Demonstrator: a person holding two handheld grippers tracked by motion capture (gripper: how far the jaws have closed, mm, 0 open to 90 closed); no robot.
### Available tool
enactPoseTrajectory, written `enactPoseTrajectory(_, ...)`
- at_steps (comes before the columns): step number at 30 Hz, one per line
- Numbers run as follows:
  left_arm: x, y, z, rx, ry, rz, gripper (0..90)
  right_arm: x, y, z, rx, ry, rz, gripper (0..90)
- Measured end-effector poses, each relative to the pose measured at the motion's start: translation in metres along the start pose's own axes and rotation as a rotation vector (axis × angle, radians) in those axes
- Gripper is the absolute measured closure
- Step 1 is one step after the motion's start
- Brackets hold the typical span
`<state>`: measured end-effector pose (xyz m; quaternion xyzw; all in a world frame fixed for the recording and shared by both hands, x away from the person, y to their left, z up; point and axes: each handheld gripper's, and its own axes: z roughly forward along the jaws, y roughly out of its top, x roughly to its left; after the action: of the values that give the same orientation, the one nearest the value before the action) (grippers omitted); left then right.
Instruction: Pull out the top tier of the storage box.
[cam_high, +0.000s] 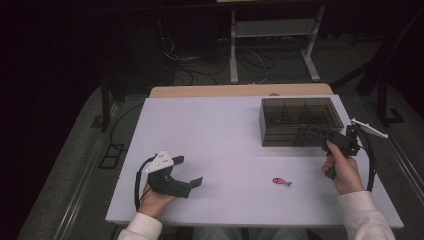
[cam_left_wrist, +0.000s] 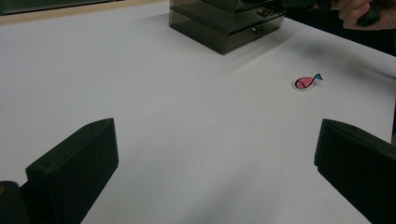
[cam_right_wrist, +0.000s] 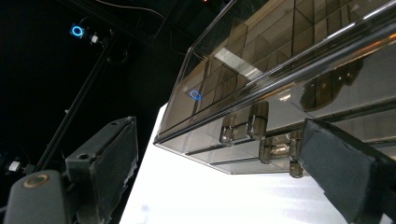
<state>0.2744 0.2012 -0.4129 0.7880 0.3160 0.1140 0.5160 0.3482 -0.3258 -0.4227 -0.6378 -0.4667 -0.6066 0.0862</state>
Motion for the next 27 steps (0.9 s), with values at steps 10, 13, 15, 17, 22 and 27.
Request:
enactPoseTrajectory(10,-0.0004,0.0,0.0006,0.0,-0.003,0.0,0.0,0.0005,-0.0018,0.0023,0.007,-0.007,0.064,14.9)
enactPoseTrajectory(13,-0.0006,0.0,0.0008,0.002,-0.004,0.0,0.0,0.0009,-0.0028,0.0027,0.01,-0.027,0.088,19.3)
enactPoseTrajectory(15,-0.0006,0.0,0.0008,0.002,-0.003,0.0,0.0,0.0004,-0.0033,0.0025,0.012,-0.027,0.102,22.1)
enactPoseTrajectory(17,-0.0007,0.0001,0.0008,0.004,-0.002,0.002,0.0,-0.0006,-0.0044,0.0018,0.005,-0.01,0.123,25.1)
enactPoseTrajectory(22,-0.0008,0.0002,0.0009,0.004,-0.003,0.004,0.0,-0.0066,-0.0063,-0.0014,-0.035,0.011,0.192,34.4)
enactPoseTrajectory(27,-0.0008,0.0001,0.0013,0.004,-0.002,0.002,0.0,-0.0089,-0.0066,-0.0028,-0.044,-0.01,0.206,41.0)
